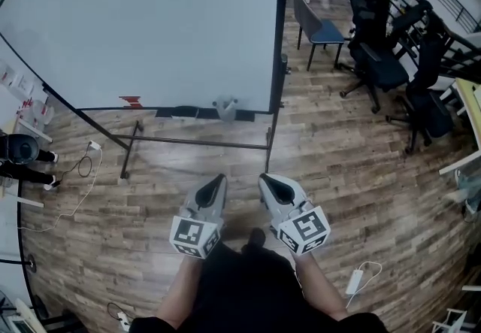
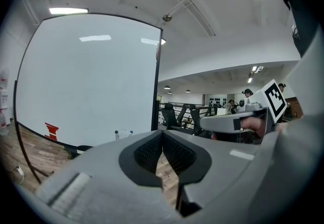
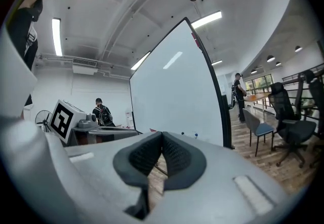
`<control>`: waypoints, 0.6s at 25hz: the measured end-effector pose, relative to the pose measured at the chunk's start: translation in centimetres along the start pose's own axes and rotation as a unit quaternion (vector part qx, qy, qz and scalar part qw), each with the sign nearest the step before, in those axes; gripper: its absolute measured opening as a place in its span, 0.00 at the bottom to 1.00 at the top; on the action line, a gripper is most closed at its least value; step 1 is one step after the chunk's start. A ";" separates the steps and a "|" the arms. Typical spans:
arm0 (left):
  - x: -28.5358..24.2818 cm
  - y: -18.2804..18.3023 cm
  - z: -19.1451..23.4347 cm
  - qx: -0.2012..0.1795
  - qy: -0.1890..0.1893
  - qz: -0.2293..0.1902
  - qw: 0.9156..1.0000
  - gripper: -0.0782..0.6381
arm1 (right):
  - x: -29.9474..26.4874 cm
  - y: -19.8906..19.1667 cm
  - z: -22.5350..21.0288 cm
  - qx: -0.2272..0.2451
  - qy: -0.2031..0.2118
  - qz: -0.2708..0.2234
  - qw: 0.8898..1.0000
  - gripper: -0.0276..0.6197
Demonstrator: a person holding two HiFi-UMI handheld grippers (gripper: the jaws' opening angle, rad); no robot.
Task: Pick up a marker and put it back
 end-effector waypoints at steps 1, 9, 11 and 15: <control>0.0 0.1 -0.1 -0.002 0.001 -0.001 1.000 0.12 | 0.1 0.0 0.1 0.005 0.001 0.001 1.000 0.05; 0.6 0.0 0.2 0.001 0.001 0.001 1.000 0.13 | -0.1 -0.7 1.4 0.027 0.007 0.015 0.999 0.05; 1.0 -0.1 0.4 0.002 0.002 0.003 1.000 0.13 | -0.1 -0.8 1.5 0.023 0.007 0.016 1.000 0.05; 1.4 -0.2 0.6 0.003 -0.001 0.005 1.000 0.13 | -0.6 -0.9 1.8 0.024 0.005 0.013 1.000 0.05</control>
Point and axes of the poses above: the fingertips, and each gripper's own axes: x backward along the fingers, z to its left, y out of its top, the point moved 5 cm from there along x, backward along the fingers, and after that the axes turned 14 degrees about -y, right-handed, at the moved point
